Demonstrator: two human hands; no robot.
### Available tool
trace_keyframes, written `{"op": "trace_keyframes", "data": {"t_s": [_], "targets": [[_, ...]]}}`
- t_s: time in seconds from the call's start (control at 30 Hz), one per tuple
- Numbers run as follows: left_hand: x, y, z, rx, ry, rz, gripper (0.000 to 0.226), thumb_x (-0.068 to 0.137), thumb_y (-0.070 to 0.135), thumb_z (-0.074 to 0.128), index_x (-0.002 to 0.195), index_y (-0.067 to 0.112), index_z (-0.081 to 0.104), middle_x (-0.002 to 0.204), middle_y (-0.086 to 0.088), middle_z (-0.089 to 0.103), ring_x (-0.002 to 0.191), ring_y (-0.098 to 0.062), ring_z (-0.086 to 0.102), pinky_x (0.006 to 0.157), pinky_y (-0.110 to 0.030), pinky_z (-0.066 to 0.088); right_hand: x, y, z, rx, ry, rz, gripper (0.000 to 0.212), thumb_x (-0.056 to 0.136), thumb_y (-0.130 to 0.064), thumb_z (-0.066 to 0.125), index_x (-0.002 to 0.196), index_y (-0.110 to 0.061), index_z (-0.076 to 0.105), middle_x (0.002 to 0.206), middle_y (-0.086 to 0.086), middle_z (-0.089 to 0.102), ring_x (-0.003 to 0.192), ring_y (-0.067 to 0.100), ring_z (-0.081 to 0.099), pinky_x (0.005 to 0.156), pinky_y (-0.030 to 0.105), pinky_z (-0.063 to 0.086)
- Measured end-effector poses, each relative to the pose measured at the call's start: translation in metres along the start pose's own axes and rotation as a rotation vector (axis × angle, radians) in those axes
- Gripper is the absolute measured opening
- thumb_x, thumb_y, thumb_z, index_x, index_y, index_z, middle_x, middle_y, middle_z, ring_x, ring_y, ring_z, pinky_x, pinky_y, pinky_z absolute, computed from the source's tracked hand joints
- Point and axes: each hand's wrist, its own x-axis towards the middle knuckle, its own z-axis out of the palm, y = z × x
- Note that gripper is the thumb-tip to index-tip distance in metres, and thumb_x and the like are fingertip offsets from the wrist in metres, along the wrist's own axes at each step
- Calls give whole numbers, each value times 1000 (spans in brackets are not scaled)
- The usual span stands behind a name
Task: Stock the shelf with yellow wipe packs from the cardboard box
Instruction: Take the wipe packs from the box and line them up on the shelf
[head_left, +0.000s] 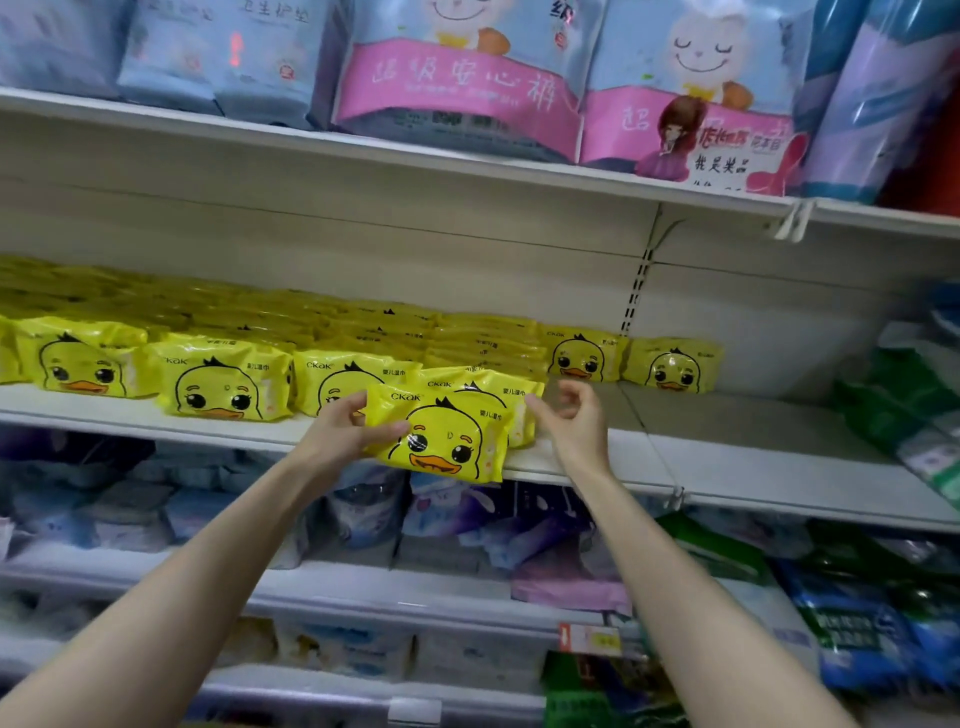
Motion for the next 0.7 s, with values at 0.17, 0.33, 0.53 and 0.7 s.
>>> {"op": "trace_keyframes", "data": {"t_s": [0.17, 0.33, 0.53, 0.7], "targets": [[5, 22, 27, -26, -89, 26, 61, 70, 24, 82, 122, 16, 51, 115, 5, 60, 97, -4, 62, 83, -24, 49, -8, -21, -35, 144, -119, 72, 37, 85, -34, 66, 114, -14, 54, 104, -3, 59, 92, 5, 57, 77, 20, 48], [21, 39, 64, -37, -145, 57, 80, 63, 23, 79, 133, 4, 46, 115, -14, 64, 90, -19, 67, 80, -32, 52, -7, -29, -68, 132, -334, 154, 28, 77, -30, 73, 100, -22, 60, 96, -10, 68, 87, 9, 66, 87, 32, 52], [47, 64, 123, 124, -174, 248, 32, 77, 7, 73, 106, 12, 59, 90, 5, 69, 76, -3, 64, 58, -7, 47, 29, -24, -108, 108, -213, 122, 24, 71, -18, 80, 83, -17, 59, 91, 0, 68, 93, 20, 64, 94, 41, 48], [84, 88, 159, 260, -163, 325, 40, 73, 14, 79, 107, 16, 58, 88, 7, 65, 75, 4, 58, 63, -10, 48, 77, -7, -133, 116, -138, 96, 26, 68, -13, 82, 82, -16, 60, 88, -1, 68, 82, 14, 63, 86, 34, 49]]}}
